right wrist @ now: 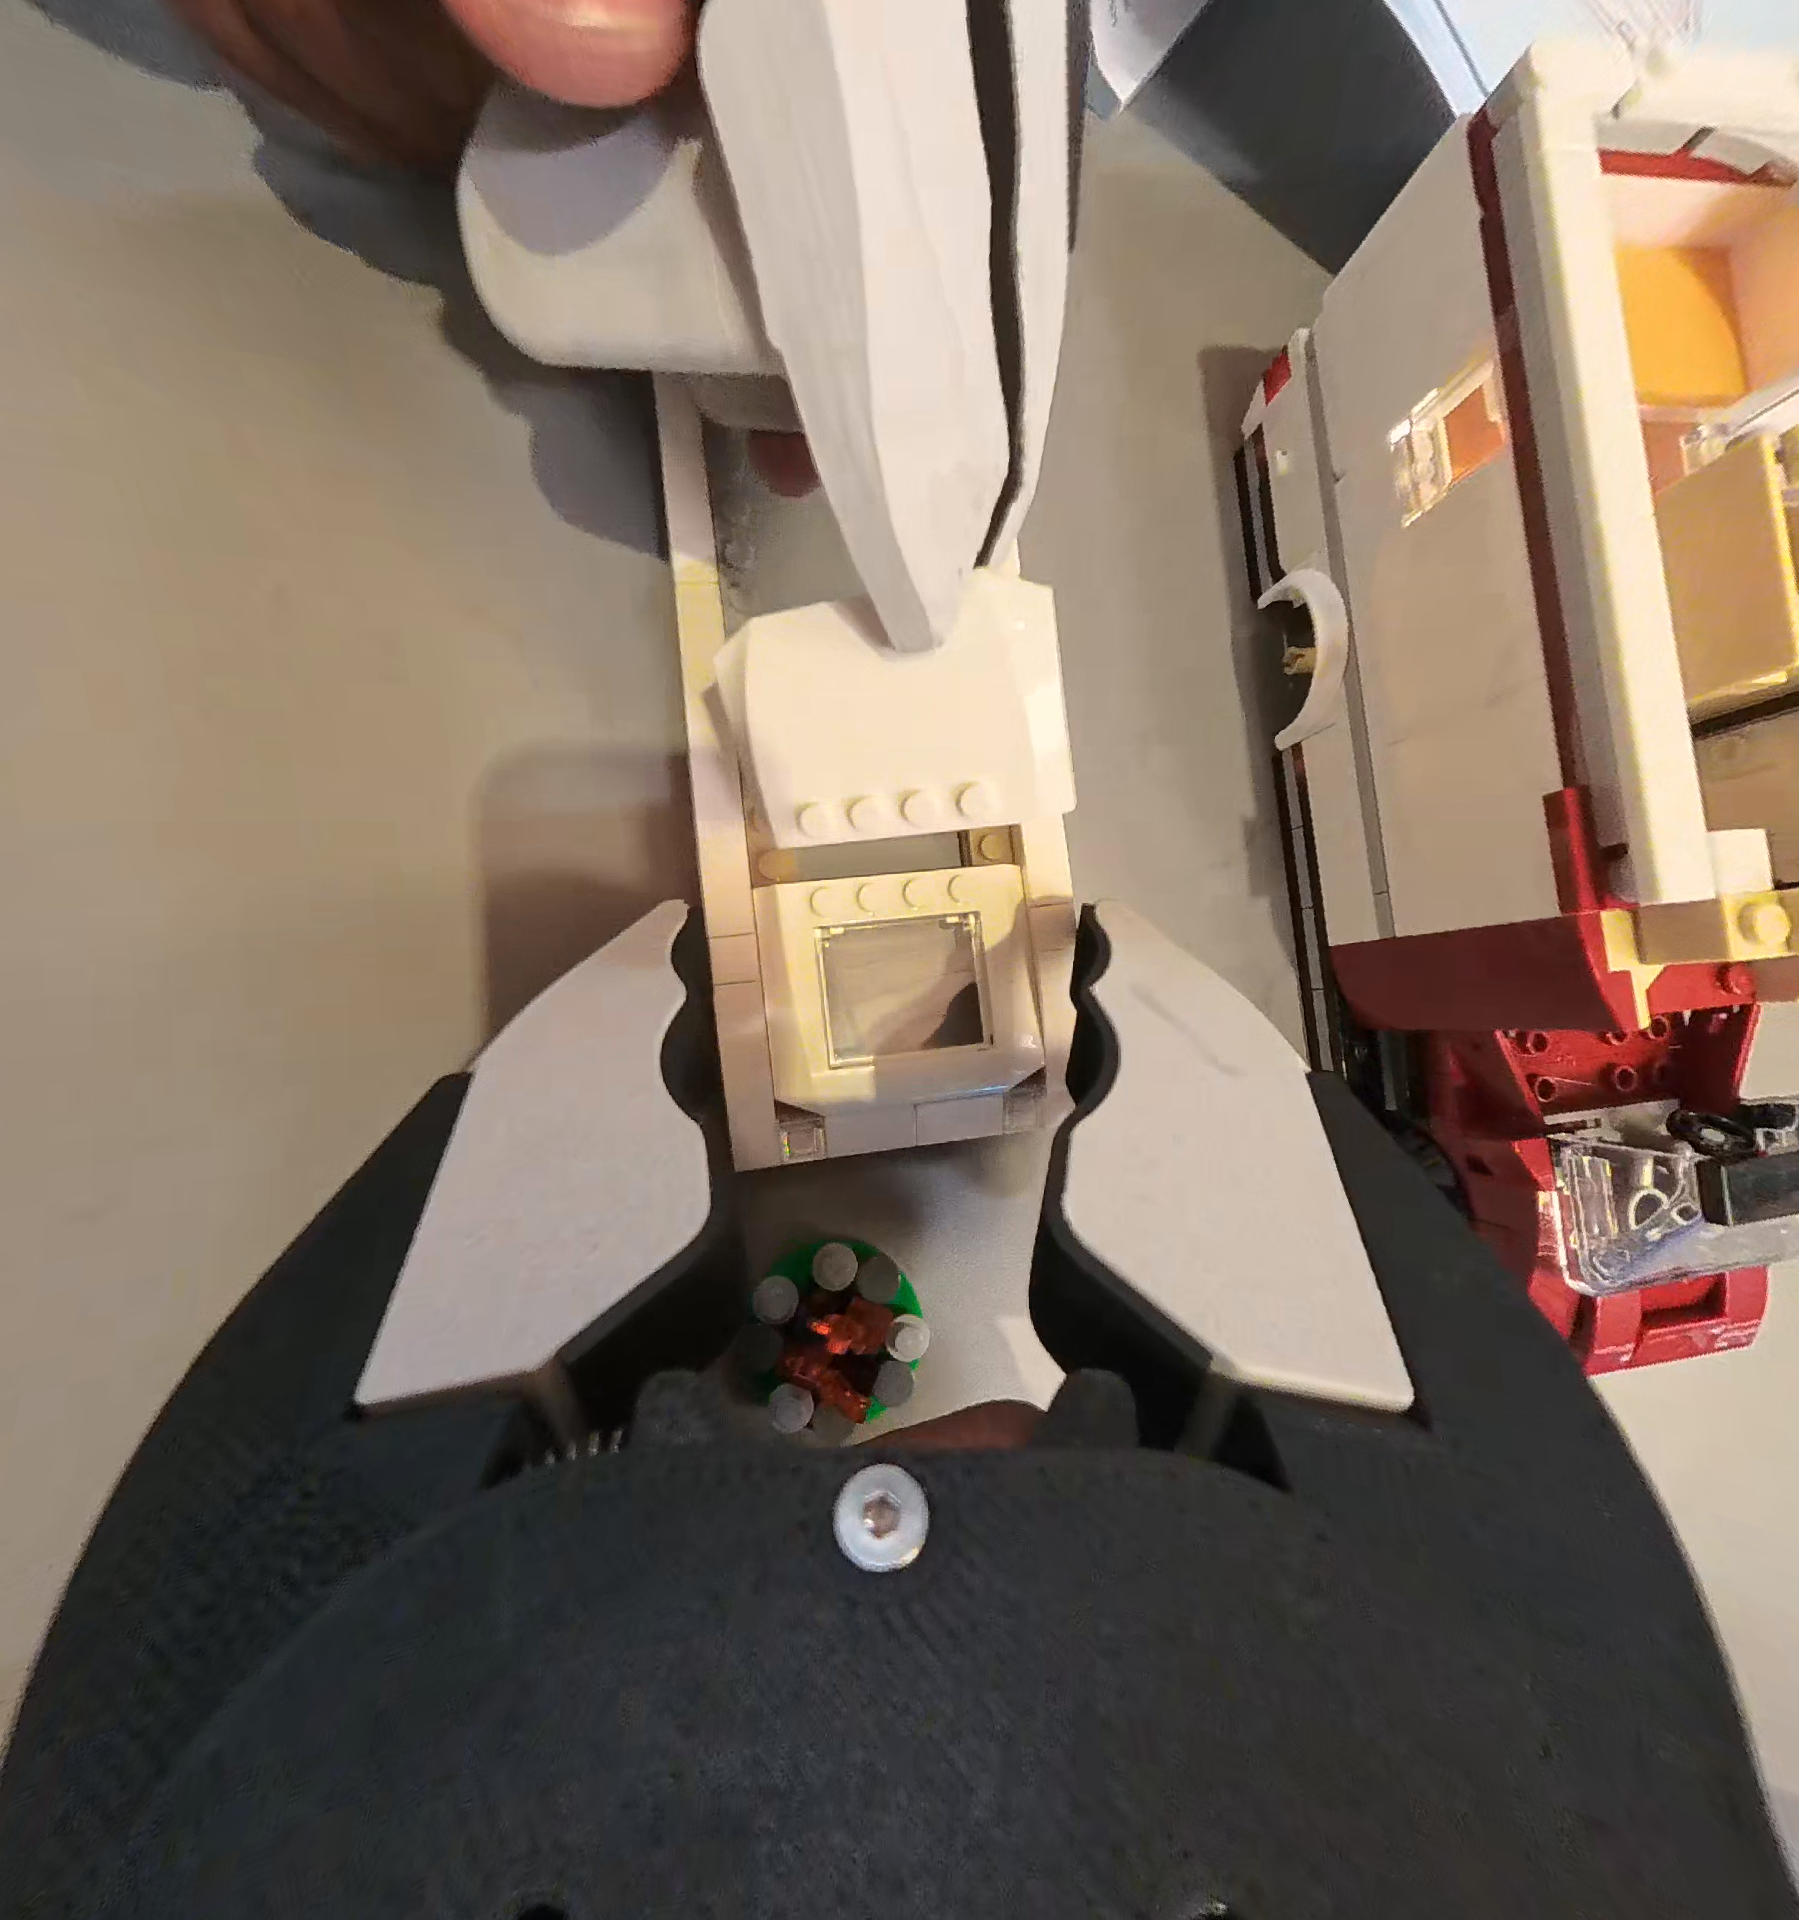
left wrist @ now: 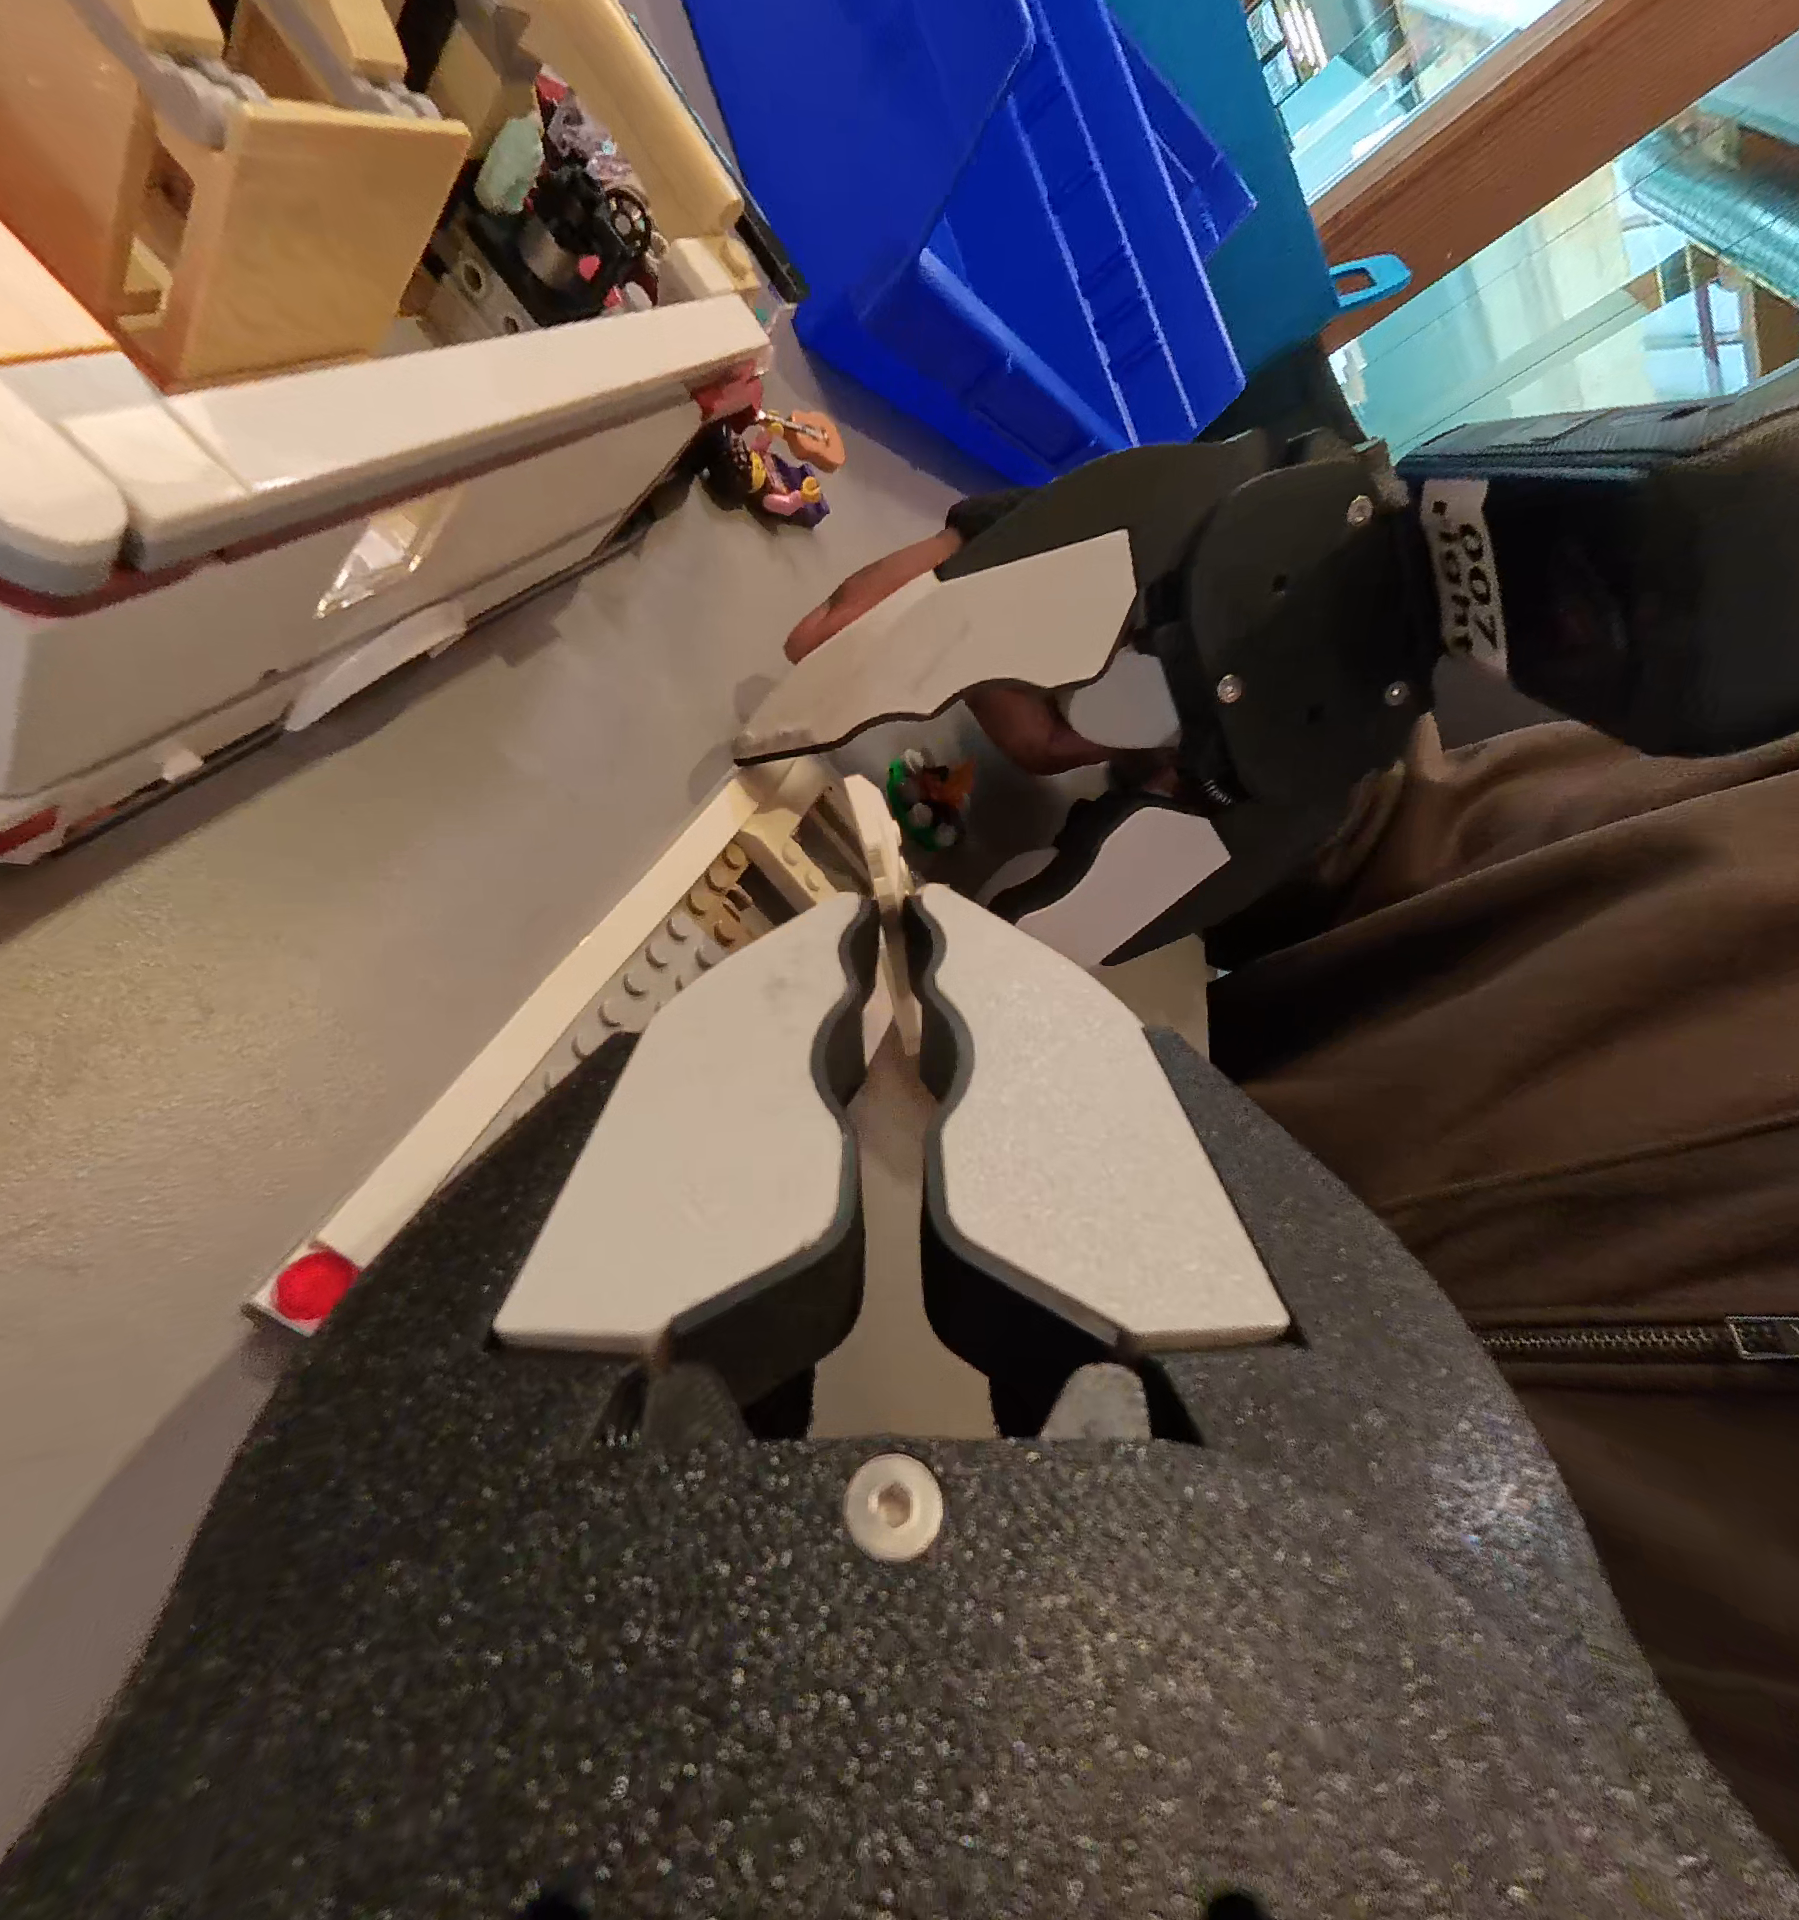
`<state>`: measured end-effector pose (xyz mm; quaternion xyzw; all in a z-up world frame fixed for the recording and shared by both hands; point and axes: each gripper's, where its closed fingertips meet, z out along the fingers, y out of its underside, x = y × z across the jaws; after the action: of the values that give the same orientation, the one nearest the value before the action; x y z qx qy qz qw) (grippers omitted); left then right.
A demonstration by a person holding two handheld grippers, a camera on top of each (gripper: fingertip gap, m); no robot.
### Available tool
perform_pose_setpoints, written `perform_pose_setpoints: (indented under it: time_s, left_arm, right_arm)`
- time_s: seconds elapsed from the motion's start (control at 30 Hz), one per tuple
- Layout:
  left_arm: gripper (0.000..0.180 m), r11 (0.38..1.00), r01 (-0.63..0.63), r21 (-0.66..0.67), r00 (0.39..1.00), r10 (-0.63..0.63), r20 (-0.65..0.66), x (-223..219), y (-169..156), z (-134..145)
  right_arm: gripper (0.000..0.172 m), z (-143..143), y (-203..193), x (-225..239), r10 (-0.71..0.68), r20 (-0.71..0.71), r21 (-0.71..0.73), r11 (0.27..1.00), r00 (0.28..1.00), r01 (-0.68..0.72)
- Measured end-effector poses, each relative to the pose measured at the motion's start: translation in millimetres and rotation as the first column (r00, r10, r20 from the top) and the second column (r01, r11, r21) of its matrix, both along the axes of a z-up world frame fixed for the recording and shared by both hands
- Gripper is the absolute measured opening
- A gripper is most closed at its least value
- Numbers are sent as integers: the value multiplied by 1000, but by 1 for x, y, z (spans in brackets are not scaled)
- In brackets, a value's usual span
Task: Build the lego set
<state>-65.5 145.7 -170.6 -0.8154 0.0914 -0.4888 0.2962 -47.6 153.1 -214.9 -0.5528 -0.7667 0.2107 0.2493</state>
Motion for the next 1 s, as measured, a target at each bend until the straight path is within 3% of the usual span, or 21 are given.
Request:
perform_pose_setpoints:
  time_s: [0.17,0.33,0.7,0.83,1.0]
  left_arm:
    - [5,1000,2,-12,997,-2,-76,3,-1,-14]
    - [9,999,2,38,969,8,-246,-2,0,-20]
    - [20,988,57,143,793,43,-608,-13,2,-35]
    - [24,983,80,166,762,47,-646,-13,3,-36]
    - [24,970,88,224,780,73,-622,-11,7,-26]
  right_arm:
    - [67,0,0,0,1,-3,0,1000,1000,-1]
    - [67,0,1,-1,2,-7,-2,1000,1000,-2]
    - [67,0,1,-2,11,-11,-1,1000,1000,-11]
    - [67,0,2,-3,15,-14,0,1000,1000,-15]
    - [70,0,1,-1,32,-12,-4,999,999,-32]
